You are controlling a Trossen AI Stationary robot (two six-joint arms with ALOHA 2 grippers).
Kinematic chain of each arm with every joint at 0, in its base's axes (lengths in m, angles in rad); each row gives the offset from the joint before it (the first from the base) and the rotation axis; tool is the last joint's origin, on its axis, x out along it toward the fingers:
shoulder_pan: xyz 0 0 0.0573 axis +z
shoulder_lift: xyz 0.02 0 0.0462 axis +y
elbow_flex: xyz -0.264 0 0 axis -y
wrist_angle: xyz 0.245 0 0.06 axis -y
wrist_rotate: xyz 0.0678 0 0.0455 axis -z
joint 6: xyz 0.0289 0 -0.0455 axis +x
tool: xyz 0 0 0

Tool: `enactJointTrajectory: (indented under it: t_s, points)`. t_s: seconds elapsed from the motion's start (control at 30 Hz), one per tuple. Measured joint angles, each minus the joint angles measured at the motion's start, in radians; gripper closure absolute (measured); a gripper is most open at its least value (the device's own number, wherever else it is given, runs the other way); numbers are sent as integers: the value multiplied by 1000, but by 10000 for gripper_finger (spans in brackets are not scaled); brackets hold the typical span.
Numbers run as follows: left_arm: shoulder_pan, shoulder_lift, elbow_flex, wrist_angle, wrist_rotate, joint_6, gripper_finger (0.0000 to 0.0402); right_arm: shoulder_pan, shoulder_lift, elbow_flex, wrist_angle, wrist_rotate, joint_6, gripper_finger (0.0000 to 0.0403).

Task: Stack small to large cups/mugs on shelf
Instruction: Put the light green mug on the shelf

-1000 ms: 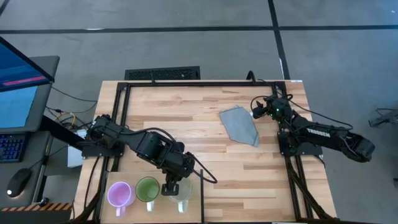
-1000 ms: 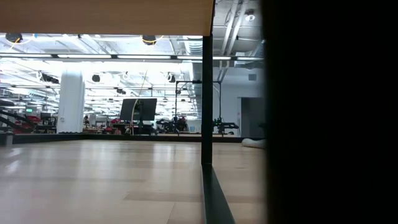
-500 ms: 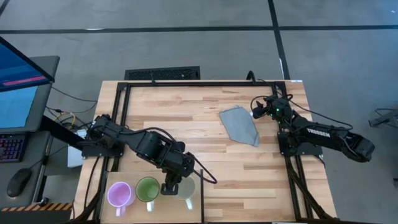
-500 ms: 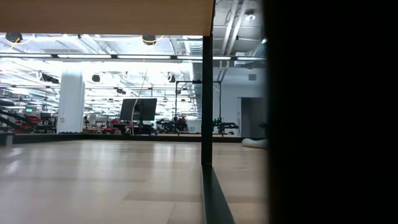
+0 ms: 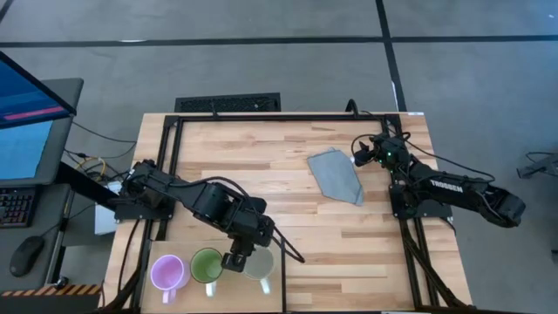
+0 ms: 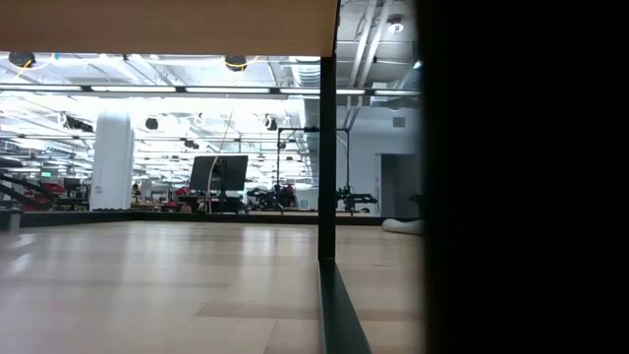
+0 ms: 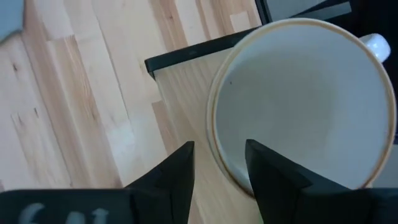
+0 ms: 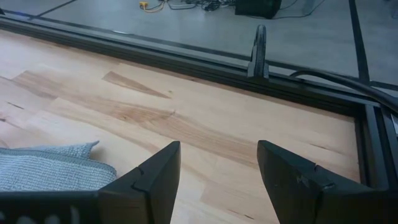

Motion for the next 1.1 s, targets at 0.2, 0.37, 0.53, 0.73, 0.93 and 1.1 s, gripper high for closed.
enactJointTrajectory:
  t_s: [0.2,0.37,0.53,0.73,0.93,1.1]
  points:
    - [11,12,0,2,7,74,268,0,0,0,-2,0,1,168]
    - [18,13,0,9,8,117,268,0,0,0,-12,0,10,168]
    - [20,13,0,16,7,181,268,0,0,0,-12,0,10,168]
    - [20,13,0,36,32,256,268,0,0,0,-12,0,10,168]
    - [22,14,-1,68,54,308,268,0,0,0,-12,0,10,168]
    - [24,14,-1,73,64,318,268,0,0,0,-12,0,10,168]
